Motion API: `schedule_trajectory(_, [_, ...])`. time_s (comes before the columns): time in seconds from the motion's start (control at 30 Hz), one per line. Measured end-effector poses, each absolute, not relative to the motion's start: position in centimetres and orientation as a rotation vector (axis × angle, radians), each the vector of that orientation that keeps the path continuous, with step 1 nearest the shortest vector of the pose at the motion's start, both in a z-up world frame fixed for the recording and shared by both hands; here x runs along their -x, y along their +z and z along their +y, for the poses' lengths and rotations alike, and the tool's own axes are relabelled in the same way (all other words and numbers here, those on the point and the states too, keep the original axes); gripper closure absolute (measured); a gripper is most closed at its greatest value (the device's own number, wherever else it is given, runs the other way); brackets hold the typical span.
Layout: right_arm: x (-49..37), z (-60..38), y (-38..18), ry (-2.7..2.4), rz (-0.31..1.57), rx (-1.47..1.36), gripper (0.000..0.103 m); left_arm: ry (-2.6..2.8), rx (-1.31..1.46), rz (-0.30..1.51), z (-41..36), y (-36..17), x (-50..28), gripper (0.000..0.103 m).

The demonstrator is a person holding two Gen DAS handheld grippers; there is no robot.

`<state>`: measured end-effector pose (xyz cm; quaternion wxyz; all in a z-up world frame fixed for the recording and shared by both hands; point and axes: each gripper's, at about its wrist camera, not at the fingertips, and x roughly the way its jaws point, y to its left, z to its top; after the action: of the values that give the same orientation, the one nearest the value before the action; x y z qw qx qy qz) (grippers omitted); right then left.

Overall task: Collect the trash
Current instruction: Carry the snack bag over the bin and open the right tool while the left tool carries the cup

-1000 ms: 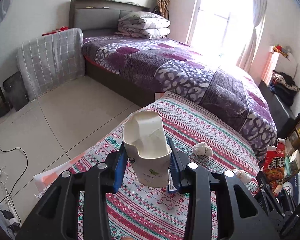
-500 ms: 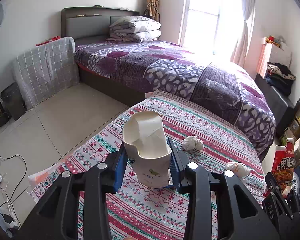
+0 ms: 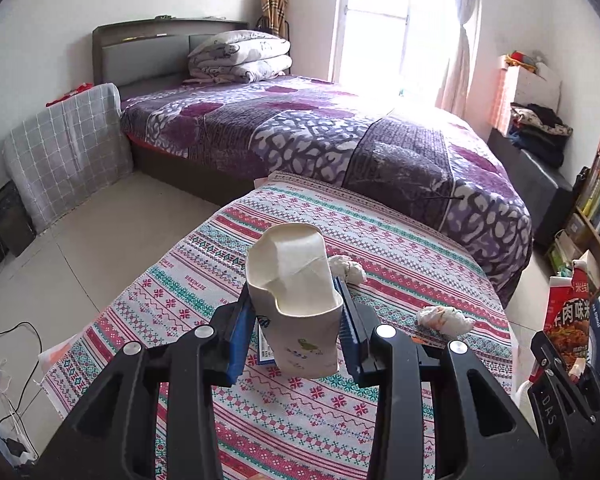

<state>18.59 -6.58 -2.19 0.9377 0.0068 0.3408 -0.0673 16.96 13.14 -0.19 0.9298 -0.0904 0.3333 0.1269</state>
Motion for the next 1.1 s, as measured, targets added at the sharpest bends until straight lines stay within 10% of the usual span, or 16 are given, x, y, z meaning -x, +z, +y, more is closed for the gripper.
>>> schedule_trajectory(1.1, [-16.6, -17.4, -1.2, -0.333, 0.695, -0.084, 0.067, 0.025, 0.048, 0.699, 0.4, -0.9, -17.0, 0.065])
